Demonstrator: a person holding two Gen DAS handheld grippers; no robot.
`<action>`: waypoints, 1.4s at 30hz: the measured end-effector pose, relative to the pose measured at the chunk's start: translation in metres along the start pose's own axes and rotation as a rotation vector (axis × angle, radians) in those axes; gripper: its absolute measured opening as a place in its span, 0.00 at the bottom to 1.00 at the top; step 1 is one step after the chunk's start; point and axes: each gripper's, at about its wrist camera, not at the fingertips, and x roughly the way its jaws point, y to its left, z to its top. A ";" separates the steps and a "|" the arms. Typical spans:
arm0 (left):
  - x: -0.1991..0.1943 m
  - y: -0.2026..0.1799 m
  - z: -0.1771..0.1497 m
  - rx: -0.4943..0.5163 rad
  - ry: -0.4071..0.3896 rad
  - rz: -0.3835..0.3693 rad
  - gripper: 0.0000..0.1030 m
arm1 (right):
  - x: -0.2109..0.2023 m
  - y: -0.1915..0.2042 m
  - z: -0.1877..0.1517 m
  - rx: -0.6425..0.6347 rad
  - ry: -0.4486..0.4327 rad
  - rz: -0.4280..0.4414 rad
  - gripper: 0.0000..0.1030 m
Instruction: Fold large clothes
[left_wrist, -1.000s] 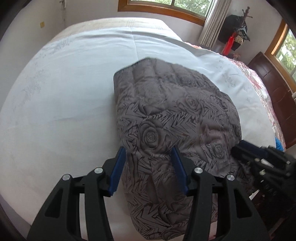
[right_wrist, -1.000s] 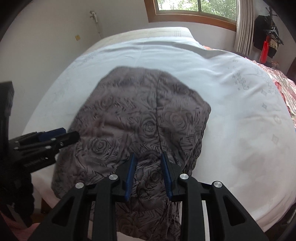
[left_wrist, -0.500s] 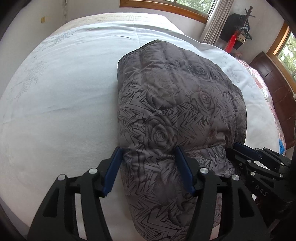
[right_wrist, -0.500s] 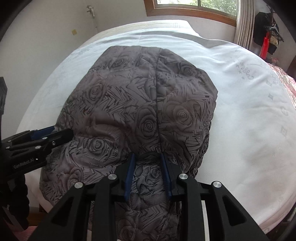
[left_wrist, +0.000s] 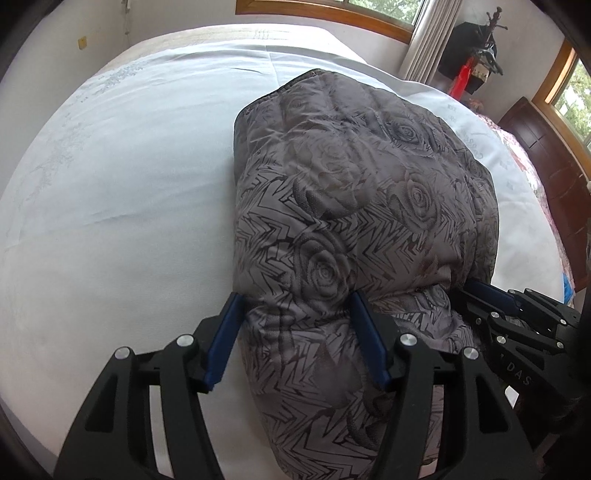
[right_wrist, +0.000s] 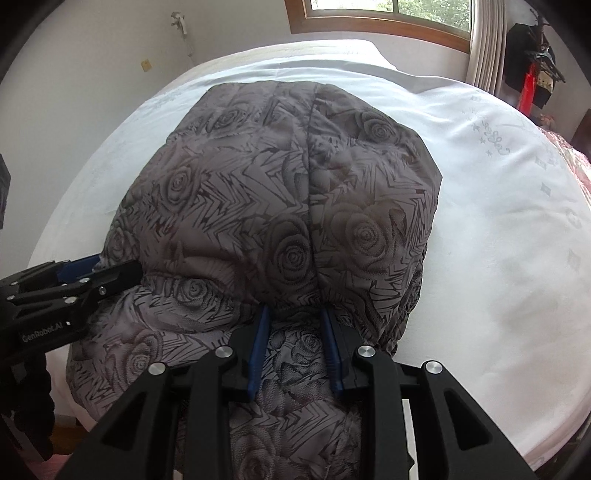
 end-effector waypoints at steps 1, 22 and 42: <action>0.000 0.000 0.000 0.000 0.001 -0.001 0.59 | 0.002 0.001 0.000 0.000 -0.001 -0.002 0.27; -0.035 0.028 0.018 0.044 0.020 -0.109 0.65 | -0.051 -0.047 0.017 0.134 0.004 0.179 0.79; 0.052 0.071 0.020 -0.156 0.263 -0.594 0.89 | 0.046 -0.093 0.004 0.348 0.236 0.541 0.94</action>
